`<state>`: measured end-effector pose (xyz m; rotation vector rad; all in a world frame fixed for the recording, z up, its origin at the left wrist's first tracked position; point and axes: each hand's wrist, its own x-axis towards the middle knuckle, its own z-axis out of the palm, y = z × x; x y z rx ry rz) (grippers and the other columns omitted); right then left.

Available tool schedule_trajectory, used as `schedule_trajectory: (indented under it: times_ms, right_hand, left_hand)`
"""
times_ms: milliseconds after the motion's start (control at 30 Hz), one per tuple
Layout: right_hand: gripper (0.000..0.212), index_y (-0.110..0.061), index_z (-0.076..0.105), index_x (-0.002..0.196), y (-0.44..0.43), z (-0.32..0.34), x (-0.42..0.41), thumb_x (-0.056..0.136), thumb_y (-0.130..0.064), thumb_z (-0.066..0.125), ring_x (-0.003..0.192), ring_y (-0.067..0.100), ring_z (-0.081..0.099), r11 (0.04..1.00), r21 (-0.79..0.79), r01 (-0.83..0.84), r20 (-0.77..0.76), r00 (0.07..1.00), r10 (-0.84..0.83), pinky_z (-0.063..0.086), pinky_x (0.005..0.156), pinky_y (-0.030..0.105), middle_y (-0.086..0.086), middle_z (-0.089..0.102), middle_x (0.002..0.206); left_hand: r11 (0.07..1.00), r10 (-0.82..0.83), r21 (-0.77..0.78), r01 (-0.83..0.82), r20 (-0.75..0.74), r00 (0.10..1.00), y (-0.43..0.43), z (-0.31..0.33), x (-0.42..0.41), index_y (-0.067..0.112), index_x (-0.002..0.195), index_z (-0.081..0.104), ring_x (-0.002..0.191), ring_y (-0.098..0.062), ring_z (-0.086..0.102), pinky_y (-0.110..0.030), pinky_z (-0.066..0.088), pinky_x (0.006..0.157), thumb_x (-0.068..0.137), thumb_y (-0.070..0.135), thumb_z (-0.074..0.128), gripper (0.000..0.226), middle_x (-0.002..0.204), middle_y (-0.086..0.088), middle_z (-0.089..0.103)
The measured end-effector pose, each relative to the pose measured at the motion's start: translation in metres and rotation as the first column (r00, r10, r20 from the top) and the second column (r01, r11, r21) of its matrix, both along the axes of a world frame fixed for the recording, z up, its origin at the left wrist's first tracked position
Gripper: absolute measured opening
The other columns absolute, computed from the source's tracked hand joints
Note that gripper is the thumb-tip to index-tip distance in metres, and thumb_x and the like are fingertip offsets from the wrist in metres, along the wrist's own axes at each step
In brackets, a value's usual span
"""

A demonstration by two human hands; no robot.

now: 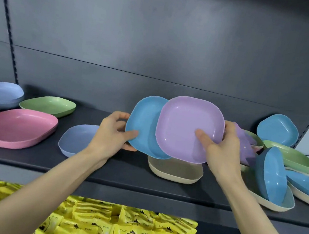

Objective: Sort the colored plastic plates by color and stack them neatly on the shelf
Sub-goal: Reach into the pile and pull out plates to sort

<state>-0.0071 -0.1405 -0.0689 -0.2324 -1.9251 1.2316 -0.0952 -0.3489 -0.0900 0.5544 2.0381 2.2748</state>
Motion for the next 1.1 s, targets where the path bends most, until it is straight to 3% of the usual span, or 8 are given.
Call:
schedule_trajectory:
  times_ms: [133,233,367,467,633,733,967,1100]
  right_hand:
    - [0.035,-0.020,0.046,0.109,-0.036,-0.004,-0.012,0.083,-0.012,0.068,0.085,0.001,0.055,0.994,-0.022,-0.110,-0.068,0.992,0.109,0.042,0.058,0.003,-0.017,0.054,0.095]
    - [0.036,-0.021,0.047,0.112,-0.065,-0.004,-0.022,0.083,-0.013,0.068,0.089,0.002,0.056,0.985,-0.030,-0.170,-0.100,0.981,0.166,0.045,0.061,0.009,-0.016,0.056,0.098]
    - [0.042,-0.024,0.047,0.115,-0.112,-0.004,-0.035,0.082,-0.011,0.069,0.086,-0.002,0.055,0.970,-0.055,-0.238,-0.148,0.962,0.228,0.045,0.058,0.005,-0.021,0.055,0.099]
    - [0.047,-0.034,0.044,0.117,-0.155,-0.006,-0.044,0.083,-0.014,0.069,0.091,-0.010,0.053,0.962,-0.030,-0.273,-0.148,0.953,0.265,0.047,0.061,0.005,-0.031,0.050,0.101]
    - [0.049,-0.033,0.046,0.123,-0.243,-0.014,-0.057,0.084,-0.013,0.068,0.098,-0.004,0.052,0.947,-0.041,-0.320,-0.131,0.941,0.312,0.047,0.068,0.010,-0.031,0.050,0.104]
    - [0.049,-0.028,0.047,0.124,-0.296,-0.020,-0.065,0.084,-0.010,0.067,0.096,-0.007,0.052,0.940,-0.046,-0.339,-0.133,0.934,0.331,0.047,0.065,0.004,-0.029,0.051,0.105]
    - [0.050,-0.030,0.047,0.125,-0.379,-0.022,-0.094,0.084,-0.011,0.068,0.095,-0.008,0.052,0.941,-0.069,-0.330,-0.115,0.940,0.321,0.046,0.069,0.011,-0.031,0.051,0.103]
    - [0.051,-0.027,0.046,0.128,-0.401,-0.017,-0.121,0.085,-0.010,0.066,0.092,-0.009,0.051,0.951,-0.058,-0.305,-0.099,0.949,0.298,0.042,0.071,0.011,-0.032,0.049,0.101]
  left_hand:
    - [0.992,0.127,0.029,-0.125,-0.062,0.990,-0.037,-0.001,0.011,0.010,0.104,0.060,0.082,-0.018,0.068,-0.031,0.057,0.054,0.079,-0.002,0.069,0.029,0.101,-0.006,0.067]
    - [0.962,0.272,0.037,-0.270,-0.135,0.953,-0.068,0.000,0.014,0.016,0.097,0.063,0.082,-0.017,0.067,-0.024,0.054,0.052,0.080,-0.001,0.069,0.025,0.094,-0.001,0.069]
    - [0.896,0.427,-0.026,-0.444,-0.229,0.875,-0.120,-0.004,0.015,0.022,0.100,0.061,0.090,-0.018,0.066,-0.040,0.056,0.076,0.079,0.007,0.072,0.028,0.096,0.008,0.068]
    - [0.852,0.477,-0.073,-0.519,-0.301,0.826,-0.168,-0.014,0.018,0.026,0.111,0.057,0.093,-0.014,0.066,-0.042,0.056,0.080,0.077,0.011,0.074,0.041,0.102,0.009,0.068]
    - [0.814,0.488,-0.137,-0.564,-0.363,0.794,-0.258,-0.022,0.024,0.047,0.127,0.039,0.084,-0.006,0.065,-0.026,0.054,0.068,0.077,0.011,0.074,0.071,0.093,0.011,0.067]
    - [0.804,0.494,-0.151,-0.575,-0.368,0.788,-0.315,-0.023,0.020,0.044,0.135,0.037,0.086,-0.006,0.064,-0.028,0.057,0.061,0.078,0.010,0.073,0.075,0.095,0.018,0.061]
    - [0.804,0.463,-0.229,-0.549,-0.337,0.820,-0.414,-0.021,-0.021,0.042,0.144,0.020,0.091,-0.020,0.061,-0.017,0.052,0.052,0.078,0.005,0.072,0.091,0.108,0.001,0.061]
    - [0.778,0.398,-0.369,-0.509,-0.336,0.853,-0.436,-0.003,-0.050,0.037,0.147,0.017,0.084,-0.011,0.051,-0.009,0.044,0.053,0.081,0.002,0.067,0.089,0.109,0.006,0.051]
